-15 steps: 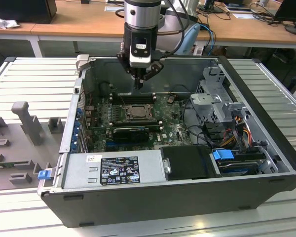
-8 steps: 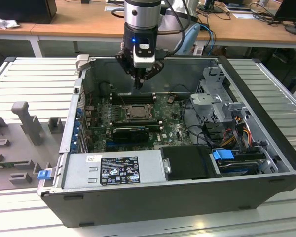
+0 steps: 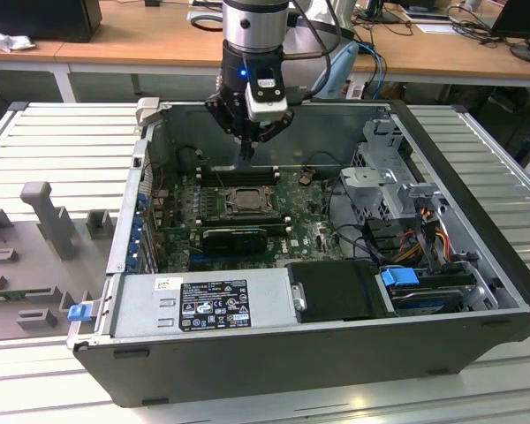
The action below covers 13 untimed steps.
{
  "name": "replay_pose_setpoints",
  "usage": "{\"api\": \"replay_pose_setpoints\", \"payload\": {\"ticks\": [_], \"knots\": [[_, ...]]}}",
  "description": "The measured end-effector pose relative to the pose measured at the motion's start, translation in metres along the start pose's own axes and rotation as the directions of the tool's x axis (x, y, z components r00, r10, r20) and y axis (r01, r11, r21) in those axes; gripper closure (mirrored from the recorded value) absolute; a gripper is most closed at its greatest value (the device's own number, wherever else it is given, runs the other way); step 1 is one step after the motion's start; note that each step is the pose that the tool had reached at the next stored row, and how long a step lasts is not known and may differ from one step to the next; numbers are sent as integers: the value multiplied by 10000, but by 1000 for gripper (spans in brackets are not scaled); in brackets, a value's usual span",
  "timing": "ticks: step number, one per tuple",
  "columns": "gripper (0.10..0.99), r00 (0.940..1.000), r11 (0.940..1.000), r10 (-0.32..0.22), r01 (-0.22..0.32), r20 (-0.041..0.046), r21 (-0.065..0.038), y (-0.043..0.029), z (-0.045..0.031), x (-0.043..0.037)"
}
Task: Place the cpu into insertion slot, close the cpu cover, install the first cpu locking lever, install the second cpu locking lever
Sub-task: 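Install the first cpu locking lever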
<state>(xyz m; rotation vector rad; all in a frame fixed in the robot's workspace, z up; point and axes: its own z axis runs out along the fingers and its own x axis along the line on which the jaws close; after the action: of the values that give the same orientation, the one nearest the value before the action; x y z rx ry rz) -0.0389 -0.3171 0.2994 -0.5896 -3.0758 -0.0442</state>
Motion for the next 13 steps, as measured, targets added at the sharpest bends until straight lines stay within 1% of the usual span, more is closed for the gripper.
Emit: {"api": "replay_pose_setpoints", "payload": {"ticks": [6, 8, 11, 13], "knots": [[980, 9980, 9980, -626, 626, -17, 8, -1, 0, 0], [980, 9950, 9950, -994, 994, -27, 13, -1, 0, 0], [980, 9916, 9916, -1292, 1292, -34, 16, -1, 0, 0], [980, 9871, 9871, -1603, 1603, -42, 19, -1, 0, 0]]}}
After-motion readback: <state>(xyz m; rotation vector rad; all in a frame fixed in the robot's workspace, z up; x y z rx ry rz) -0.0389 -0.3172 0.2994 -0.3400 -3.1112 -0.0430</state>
